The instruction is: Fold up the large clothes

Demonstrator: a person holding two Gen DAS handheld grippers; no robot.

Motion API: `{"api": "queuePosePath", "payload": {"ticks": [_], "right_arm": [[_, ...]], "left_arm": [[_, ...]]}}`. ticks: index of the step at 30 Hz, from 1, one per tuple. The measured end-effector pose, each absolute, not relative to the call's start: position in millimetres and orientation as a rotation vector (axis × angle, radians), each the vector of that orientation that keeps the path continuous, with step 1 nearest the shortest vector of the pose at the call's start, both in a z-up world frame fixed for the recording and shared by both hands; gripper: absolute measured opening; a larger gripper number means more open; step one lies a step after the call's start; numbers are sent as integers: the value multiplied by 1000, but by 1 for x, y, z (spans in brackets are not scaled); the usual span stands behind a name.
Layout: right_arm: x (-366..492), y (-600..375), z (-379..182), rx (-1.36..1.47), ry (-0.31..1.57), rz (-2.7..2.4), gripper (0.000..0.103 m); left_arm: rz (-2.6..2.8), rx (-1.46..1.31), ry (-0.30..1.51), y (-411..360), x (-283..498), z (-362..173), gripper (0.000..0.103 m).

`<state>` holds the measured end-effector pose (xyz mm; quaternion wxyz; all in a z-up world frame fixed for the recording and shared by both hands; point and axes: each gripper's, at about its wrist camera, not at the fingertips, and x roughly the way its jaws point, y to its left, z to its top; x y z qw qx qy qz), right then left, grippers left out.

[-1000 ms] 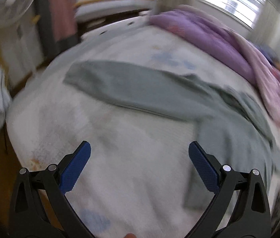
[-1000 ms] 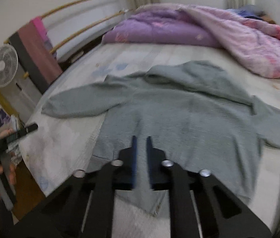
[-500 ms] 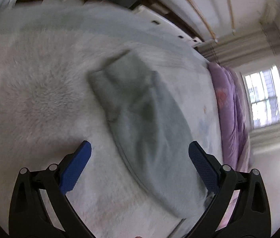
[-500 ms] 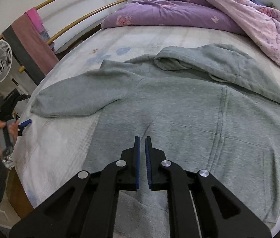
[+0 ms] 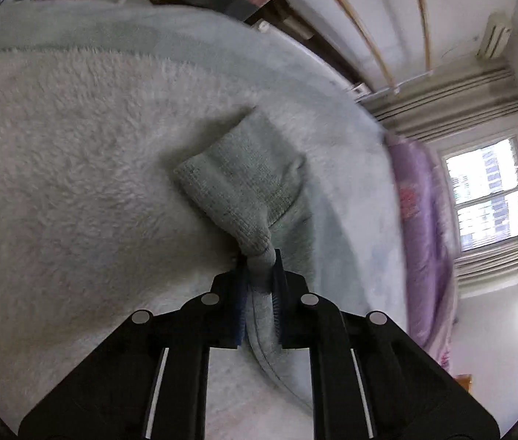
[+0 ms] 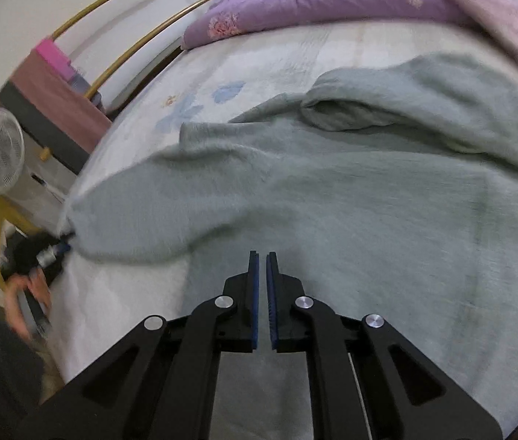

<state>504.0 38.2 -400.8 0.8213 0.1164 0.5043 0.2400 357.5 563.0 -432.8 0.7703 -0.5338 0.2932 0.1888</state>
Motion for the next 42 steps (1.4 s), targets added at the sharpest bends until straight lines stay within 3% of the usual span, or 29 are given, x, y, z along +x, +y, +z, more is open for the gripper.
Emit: {"api": "queuePosePath", "payload": {"ticks": [10, 15, 22, 32, 37, 42], "right_arm": [[549, 71, -452, 299, 1223, 440, 0], [538, 53, -428, 334, 1198, 516, 2], [468, -83, -383, 327, 1113, 418, 5], [397, -264, -393, 266, 1154, 99, 5], [383, -287, -422, 279, 1220, 26, 5], [382, -291, -444, 294, 1250, 21, 0]], "left_arm": [[152, -818, 474, 496, 368, -294, 9], [4, -676, 418, 416, 402, -230, 9], [-207, -485, 455, 256, 473, -193, 10], [-412, -297, 653, -5, 551, -266, 10], [-424, -238, 802, -86, 570, -330, 9], [-422, -187, 918, -111, 561, -385, 9]]}}
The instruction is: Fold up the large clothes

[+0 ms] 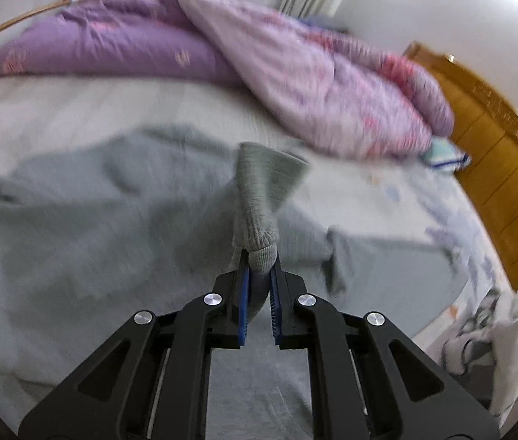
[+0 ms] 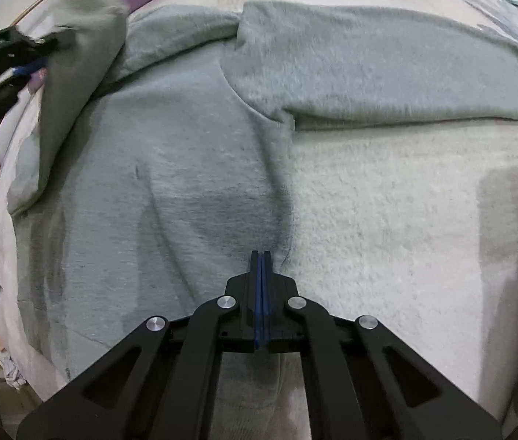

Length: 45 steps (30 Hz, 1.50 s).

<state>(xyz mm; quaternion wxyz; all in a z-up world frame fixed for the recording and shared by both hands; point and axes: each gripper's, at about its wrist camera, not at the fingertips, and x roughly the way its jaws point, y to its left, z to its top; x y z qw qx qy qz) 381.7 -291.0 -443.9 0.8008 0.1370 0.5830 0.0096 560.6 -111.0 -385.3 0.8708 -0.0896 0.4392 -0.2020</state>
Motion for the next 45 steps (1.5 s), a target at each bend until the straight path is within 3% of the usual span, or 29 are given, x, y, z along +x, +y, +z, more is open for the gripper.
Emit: {"api": "queuePosePath", "payload": {"ticks": [7, 17, 27, 30, 36, 41, 43, 45], "right_arm": [[389, -295, -449, 330, 1286, 29, 0], [409, -315, -447, 361, 1306, 41, 0], [414, -331, -439, 401, 1320, 54, 1], [415, -336, -413, 400, 1269, 62, 6], [437, -383, -353, 363, 1128, 37, 8], [451, -455, -300, 360, 1023, -82, 21], [454, -489, -284, 345, 988, -171, 43], [461, -544, -281, 392, 1000, -284, 50]], "left_arm": [[-424, -115, 1036, -129, 548, -427, 10], [-398, 11, 1115, -129, 533, -440, 14], [-405, 27, 1173, -131, 526, -449, 43], [-398, 32, 1177, -133, 523, -447, 56], [-374, 55, 1189, -138, 513, -443, 67], [-348, 134, 1209, -146, 504, -445, 68], [-331, 167, 1219, -149, 501, -446, 68], [-316, 163, 1226, -147, 501, -447, 69]]}}
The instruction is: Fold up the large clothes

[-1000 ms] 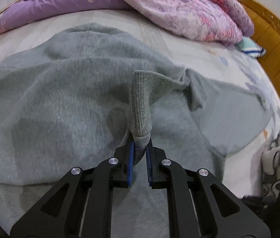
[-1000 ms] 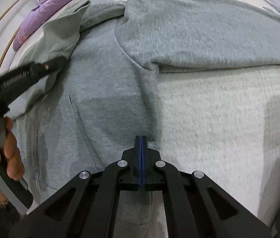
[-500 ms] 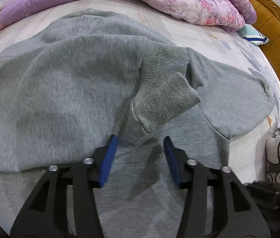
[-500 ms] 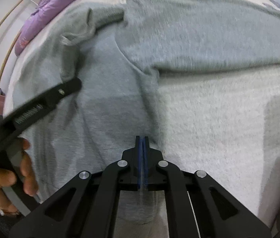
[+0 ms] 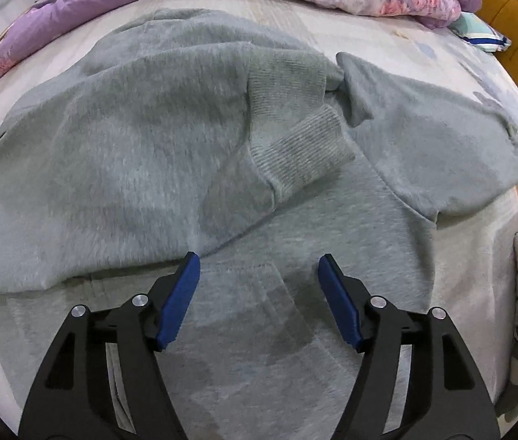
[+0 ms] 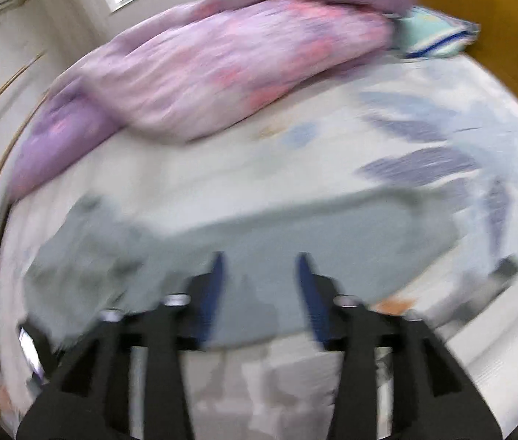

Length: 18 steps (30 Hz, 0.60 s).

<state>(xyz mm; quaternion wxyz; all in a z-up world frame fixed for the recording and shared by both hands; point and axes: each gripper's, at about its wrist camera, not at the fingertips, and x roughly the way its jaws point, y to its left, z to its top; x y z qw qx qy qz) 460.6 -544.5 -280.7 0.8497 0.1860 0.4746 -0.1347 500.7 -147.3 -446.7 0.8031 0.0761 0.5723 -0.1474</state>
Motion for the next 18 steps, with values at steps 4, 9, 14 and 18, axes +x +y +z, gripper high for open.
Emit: {"api": "queuePosePath", "payload": {"ticks": [4, 9, 14, 18], "right_arm": [[464, -629, -319, 546, 1128, -448, 50], [450, -688, -389, 733, 1333, -602, 52], [453, -690, -412, 883, 1262, -466, 54], [458, -693, -428, 947, 1268, -432, 56]], "left_arm": [[-328, 97, 1242, -142, 501, -445, 69], [-324, 97, 1248, -141, 500, -449, 69], [-334, 125, 1235, -145, 498, -451, 72], [-371, 78, 1241, -147, 499, -445, 72]]}}
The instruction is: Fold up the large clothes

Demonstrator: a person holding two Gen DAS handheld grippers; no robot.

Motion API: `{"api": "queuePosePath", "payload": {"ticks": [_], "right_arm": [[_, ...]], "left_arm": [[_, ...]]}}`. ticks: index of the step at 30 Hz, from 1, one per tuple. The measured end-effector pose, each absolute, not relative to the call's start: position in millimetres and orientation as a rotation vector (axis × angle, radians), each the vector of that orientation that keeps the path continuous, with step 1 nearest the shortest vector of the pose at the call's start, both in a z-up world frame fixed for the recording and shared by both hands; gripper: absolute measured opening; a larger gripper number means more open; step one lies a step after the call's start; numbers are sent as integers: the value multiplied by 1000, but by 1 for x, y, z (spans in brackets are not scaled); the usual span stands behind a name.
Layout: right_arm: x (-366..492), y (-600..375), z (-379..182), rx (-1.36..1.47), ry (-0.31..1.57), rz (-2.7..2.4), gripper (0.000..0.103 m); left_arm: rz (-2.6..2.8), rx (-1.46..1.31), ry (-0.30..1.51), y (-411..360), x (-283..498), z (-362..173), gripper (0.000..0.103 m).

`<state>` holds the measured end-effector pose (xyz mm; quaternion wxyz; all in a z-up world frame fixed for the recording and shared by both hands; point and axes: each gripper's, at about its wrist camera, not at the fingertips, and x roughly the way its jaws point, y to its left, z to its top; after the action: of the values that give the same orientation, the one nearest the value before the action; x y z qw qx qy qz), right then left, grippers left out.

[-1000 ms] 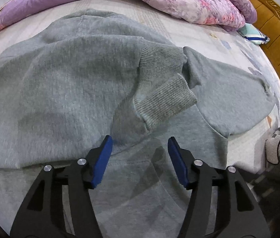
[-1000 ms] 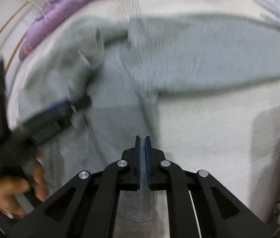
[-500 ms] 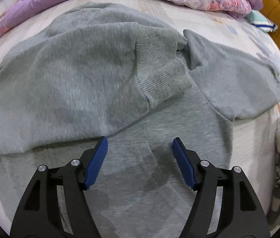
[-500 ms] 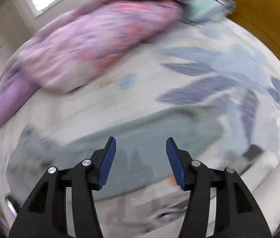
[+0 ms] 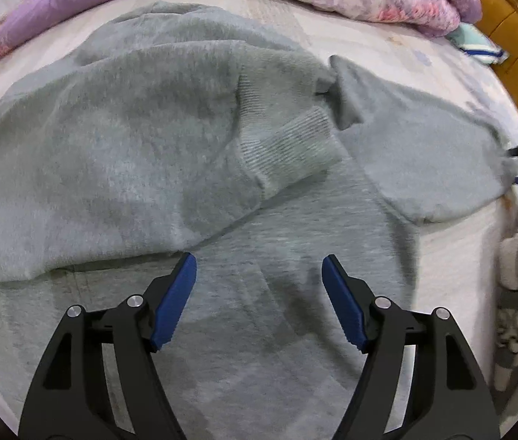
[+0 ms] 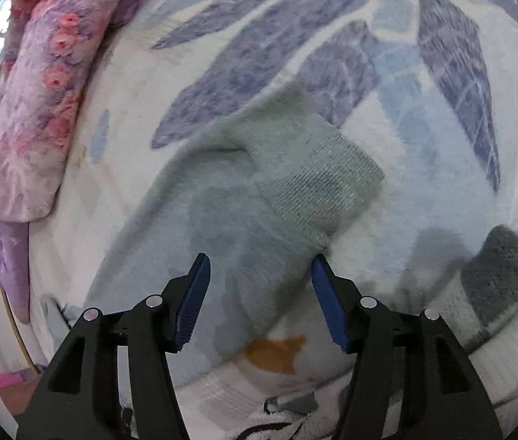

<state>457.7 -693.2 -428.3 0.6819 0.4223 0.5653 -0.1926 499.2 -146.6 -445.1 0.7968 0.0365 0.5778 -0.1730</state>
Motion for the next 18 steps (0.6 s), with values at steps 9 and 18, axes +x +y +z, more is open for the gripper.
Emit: {"api": "queuePosePath", "payload": {"ticks": [9, 18], "right_arm": [[461, -687, -419, 929, 1145, -398, 10], [464, -588, -300, 590, 849, -297, 9]], "left_arm": [[-350, -21, 1158, -88, 508, -406, 72], [-130, -91, 1169, 32, 523, -403, 72]]}}
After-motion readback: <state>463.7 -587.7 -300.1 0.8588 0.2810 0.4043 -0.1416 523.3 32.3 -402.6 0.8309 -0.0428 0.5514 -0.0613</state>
